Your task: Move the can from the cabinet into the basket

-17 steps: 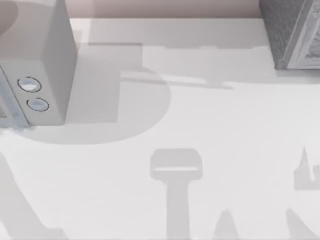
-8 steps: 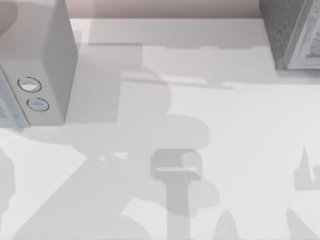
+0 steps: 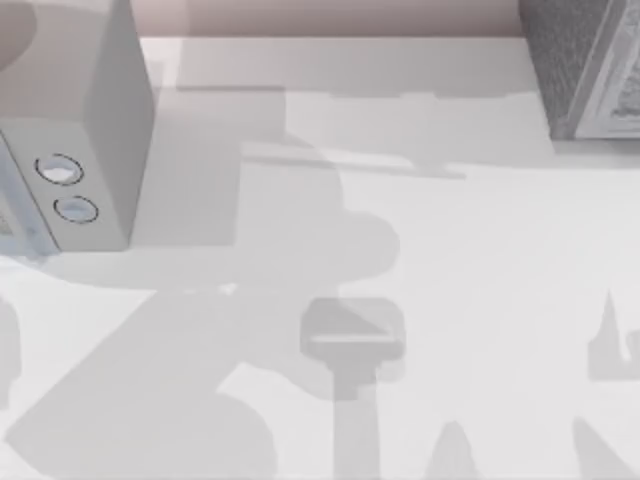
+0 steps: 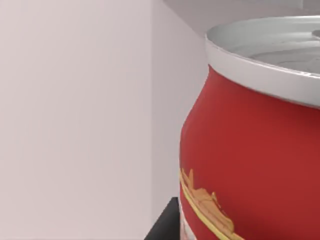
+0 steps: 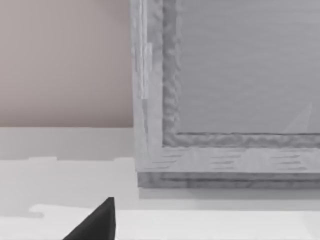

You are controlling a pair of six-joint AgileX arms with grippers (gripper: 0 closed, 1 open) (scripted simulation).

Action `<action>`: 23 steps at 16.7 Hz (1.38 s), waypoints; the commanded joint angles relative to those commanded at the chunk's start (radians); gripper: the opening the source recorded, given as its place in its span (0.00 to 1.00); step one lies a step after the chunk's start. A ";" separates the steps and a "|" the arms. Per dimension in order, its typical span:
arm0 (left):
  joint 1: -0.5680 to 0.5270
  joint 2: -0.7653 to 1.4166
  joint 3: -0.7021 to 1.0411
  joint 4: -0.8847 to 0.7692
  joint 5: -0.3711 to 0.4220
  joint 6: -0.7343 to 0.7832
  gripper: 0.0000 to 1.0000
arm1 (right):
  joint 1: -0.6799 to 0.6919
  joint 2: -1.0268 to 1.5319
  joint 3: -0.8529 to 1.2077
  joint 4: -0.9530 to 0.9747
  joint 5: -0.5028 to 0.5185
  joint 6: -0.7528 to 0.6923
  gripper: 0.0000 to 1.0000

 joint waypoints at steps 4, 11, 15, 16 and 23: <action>-0.052 0.013 -0.030 0.059 -0.044 -0.022 0.00 | 0.000 0.000 0.000 0.000 0.000 0.000 1.00; -0.143 0.028 -0.077 0.181 -0.132 -0.057 0.00 | 0.000 0.000 0.000 0.000 0.000 0.000 1.00; -0.143 0.028 -0.077 0.181 -0.132 -0.057 0.23 | 0.000 0.000 0.000 0.000 0.000 0.000 1.00; -0.143 0.028 -0.077 0.181 -0.132 -0.057 0.30 | 0.000 0.000 0.000 0.000 0.000 0.000 1.00; -0.143 0.028 -0.077 0.181 -0.132 -0.057 0.83 | 0.000 0.000 0.000 0.000 0.000 0.000 1.00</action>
